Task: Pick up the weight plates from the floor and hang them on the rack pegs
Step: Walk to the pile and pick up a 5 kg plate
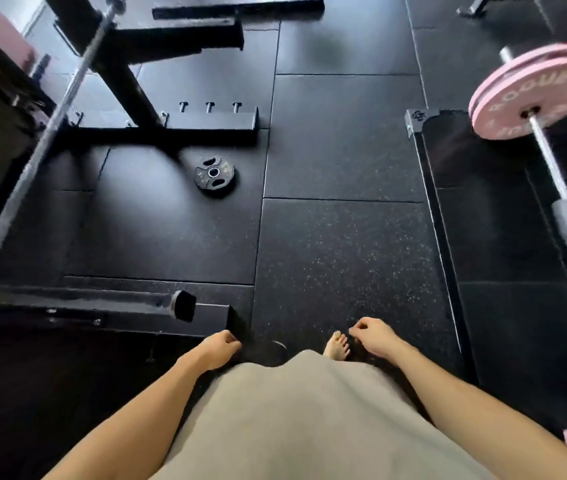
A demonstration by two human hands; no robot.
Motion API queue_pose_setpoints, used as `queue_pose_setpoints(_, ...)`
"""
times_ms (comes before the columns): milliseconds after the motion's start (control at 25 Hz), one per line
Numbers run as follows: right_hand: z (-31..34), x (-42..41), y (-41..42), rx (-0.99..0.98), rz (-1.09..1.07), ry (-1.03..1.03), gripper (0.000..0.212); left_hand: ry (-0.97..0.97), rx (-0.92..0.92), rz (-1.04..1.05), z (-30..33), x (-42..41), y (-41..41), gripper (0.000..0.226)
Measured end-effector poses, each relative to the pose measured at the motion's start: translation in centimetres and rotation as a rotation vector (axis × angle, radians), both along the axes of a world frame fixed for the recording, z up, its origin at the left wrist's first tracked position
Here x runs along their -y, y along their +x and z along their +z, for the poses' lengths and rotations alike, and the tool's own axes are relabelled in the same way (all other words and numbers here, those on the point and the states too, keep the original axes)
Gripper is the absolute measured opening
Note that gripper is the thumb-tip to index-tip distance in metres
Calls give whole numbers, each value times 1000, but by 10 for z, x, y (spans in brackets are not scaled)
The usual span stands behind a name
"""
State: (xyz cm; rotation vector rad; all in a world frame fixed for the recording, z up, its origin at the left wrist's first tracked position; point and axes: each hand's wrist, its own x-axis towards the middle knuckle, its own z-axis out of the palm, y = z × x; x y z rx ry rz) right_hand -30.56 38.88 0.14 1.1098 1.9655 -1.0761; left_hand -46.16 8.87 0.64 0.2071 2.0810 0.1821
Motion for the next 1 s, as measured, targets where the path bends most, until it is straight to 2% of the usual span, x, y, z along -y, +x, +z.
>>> queue_pose_setpoints(160, 14, -66, -126, -12, 207, -6, 12, 30, -63, 239, 1, -42, -50, 29)
queue_pose_setpoints(400, 0, -102, -294, -42, 401, -1, 16, 17, 90, 341, -37, -71, -157, 34)
queue_pose_setpoints(520, 2, -114, -381, -31, 428, 33, 16, 31, 83, 385, -38, -78, -244, 34)
queue_pose_setpoints(720, 9, -125, -515, -40, 484, 70, 15, 93, 25, 577, -20, -81, -378, 28)
queue_pose_setpoints(1000, -14, -137, -717, -6, 585, 47, 18, 187, 43, 881, -28, -95, -502, 13)
